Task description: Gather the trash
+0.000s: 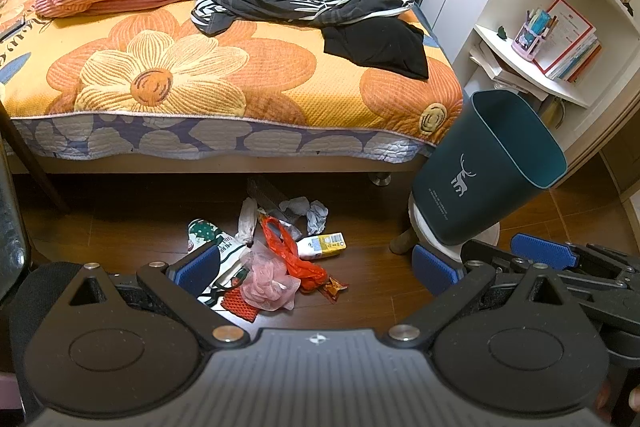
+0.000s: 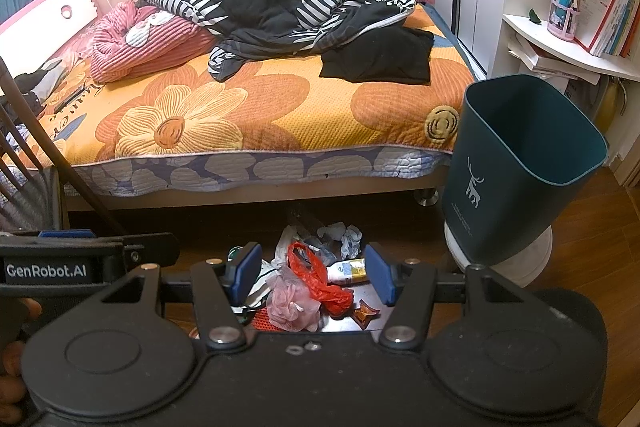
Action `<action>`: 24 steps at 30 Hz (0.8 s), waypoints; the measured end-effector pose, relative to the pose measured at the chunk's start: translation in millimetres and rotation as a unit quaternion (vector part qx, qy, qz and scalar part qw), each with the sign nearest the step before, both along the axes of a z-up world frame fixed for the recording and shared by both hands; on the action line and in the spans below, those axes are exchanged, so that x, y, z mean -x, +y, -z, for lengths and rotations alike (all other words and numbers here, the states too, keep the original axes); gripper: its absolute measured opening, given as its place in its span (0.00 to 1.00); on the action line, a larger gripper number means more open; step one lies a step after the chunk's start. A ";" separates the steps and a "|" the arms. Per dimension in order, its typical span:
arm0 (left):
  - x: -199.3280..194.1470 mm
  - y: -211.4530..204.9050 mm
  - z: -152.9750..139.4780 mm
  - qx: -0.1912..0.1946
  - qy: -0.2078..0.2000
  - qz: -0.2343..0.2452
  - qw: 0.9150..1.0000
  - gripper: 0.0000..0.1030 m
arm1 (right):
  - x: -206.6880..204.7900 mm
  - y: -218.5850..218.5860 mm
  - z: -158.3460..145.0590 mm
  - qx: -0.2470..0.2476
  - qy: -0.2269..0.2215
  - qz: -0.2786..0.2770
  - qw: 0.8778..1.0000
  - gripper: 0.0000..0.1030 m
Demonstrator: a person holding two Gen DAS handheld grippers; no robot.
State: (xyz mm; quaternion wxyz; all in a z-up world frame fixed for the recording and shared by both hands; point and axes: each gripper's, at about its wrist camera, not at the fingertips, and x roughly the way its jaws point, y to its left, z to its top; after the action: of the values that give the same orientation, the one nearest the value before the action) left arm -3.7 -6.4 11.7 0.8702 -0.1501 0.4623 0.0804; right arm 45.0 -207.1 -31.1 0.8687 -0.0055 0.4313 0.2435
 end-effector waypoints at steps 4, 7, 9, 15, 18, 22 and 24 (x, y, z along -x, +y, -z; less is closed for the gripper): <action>0.2 2.4 -0.1 0.001 0.000 -0.001 1.000 1.00 | 0.1 0.7 -0.2 0.001 0.000 0.000 1.000 0.55; -0.3 4.6 0.0 0.002 -0.001 -0.002 1.000 1.00 | 0.1 1.3 0.2 0.002 -0.001 0.000 1.000 0.55; -0.4 5.7 0.0 0.003 -0.001 -0.003 1.000 1.00 | 0.5 1.6 0.2 0.002 -0.001 0.000 1.000 0.55; -6.1 10.6 1.8 0.006 0.000 -0.006 1.000 1.00 | -9.2 4.2 3.3 0.012 0.001 -0.006 1.000 0.55; -14.4 16.6 5.6 0.009 0.003 -0.012 1.000 1.00 | -16.7 7.7 6.6 0.018 0.003 -0.011 1.000 0.55; -32.3 33.3 16.5 0.015 0.003 -0.029 0.999 1.00 | -34.9 9.8 20.3 0.015 0.002 -0.028 0.999 0.56; -44.1 40.8 25.3 0.009 0.003 -0.033 0.999 1.00 | -49.5 13.0 31.6 0.015 0.006 -0.039 0.999 0.56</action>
State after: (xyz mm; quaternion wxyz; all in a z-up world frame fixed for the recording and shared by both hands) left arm 40.4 34.4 -13.6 0.8641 -0.1735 0.4606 0.1055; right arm 94.5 -194.0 -62.8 0.8557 -0.0340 0.4398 0.2705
